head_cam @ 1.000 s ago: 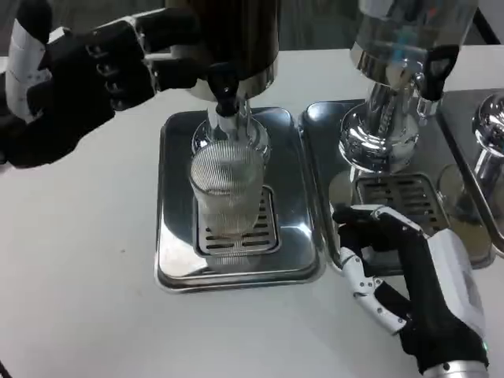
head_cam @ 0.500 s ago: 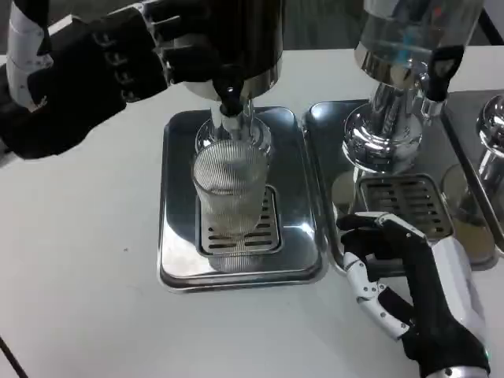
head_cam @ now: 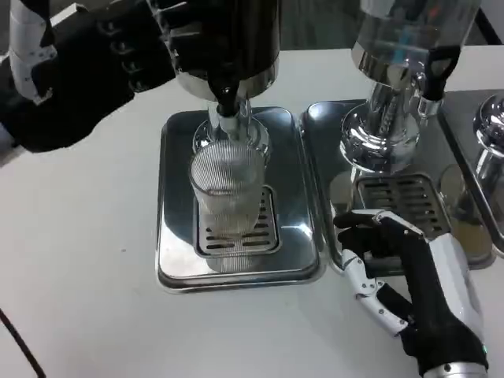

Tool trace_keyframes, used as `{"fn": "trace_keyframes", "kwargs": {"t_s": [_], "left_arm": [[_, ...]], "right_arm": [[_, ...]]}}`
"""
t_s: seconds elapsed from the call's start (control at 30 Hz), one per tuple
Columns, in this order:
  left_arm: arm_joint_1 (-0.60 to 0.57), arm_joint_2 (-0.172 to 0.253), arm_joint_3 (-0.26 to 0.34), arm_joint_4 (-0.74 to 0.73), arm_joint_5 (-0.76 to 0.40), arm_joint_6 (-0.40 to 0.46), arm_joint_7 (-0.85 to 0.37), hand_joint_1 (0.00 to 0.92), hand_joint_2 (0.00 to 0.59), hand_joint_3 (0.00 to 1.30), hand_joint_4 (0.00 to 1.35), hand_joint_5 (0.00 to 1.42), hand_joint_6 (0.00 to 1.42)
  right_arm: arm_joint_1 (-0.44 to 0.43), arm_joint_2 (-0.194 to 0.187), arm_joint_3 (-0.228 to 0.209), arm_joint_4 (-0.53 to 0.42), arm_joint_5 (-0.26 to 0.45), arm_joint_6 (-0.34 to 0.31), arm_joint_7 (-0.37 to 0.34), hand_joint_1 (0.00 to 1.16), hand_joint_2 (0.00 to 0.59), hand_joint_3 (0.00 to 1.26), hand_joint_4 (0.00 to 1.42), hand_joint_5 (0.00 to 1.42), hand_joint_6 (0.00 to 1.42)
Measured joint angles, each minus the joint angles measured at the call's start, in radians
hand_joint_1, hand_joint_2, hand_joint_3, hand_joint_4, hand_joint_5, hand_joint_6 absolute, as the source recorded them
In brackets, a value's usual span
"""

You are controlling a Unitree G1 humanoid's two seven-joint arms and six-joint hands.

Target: Grasp the cup under the faucet to collect the drink, then remove the cup.

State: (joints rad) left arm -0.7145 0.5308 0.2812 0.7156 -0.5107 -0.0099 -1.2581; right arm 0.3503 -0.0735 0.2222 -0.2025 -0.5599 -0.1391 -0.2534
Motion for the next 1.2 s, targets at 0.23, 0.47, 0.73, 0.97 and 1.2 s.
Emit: {"fn": "trace_keyframes", "kwargs": {"t_s": [0.23,0.47,0.73,0.97,1.2], "left_arm": [[-0.034,-0.035,0.000,0.051,0.006,-0.010,0.018,0.000,0.034,0.24,0.14,0.22,0.18],[-0.047,-0.050,0.000,0.052,0.006,-0.010,0.018,0.000,0.036,0.24,0.14,0.22,0.18],[-0.058,-0.060,-0.007,0.101,0.031,-0.040,0.026,0.000,0.037,0.24,0.15,0.22,0.18],[-0.076,-0.077,-0.029,0.164,0.088,-0.103,0.032,0.000,0.038,0.25,0.14,0.21,0.18],[-0.078,-0.085,-0.047,0.201,0.126,-0.136,0.032,0.000,0.034,0.25,0.14,0.21,0.18]], "right_arm": [[0.007,0.003,-0.001,-0.001,0.000,0.004,0.000,0.52,0.454,0.50,0.51,0.51,0.43],[0.012,0.004,-0.003,-0.002,0.000,0.007,-0.001,0.52,0.454,0.50,0.51,0.51,0.42],[0.013,0.007,-0.010,-0.002,0.011,0.007,-0.001,0.52,0.454,0.50,0.51,0.51,0.42],[0.015,0.006,-0.010,-0.011,0.011,0.009,0.000,0.52,0.454,0.50,0.51,0.51,0.42],[0.021,0.006,-0.010,-0.020,0.014,0.015,0.001,0.52,0.454,0.50,0.51,0.51,0.42]]}}
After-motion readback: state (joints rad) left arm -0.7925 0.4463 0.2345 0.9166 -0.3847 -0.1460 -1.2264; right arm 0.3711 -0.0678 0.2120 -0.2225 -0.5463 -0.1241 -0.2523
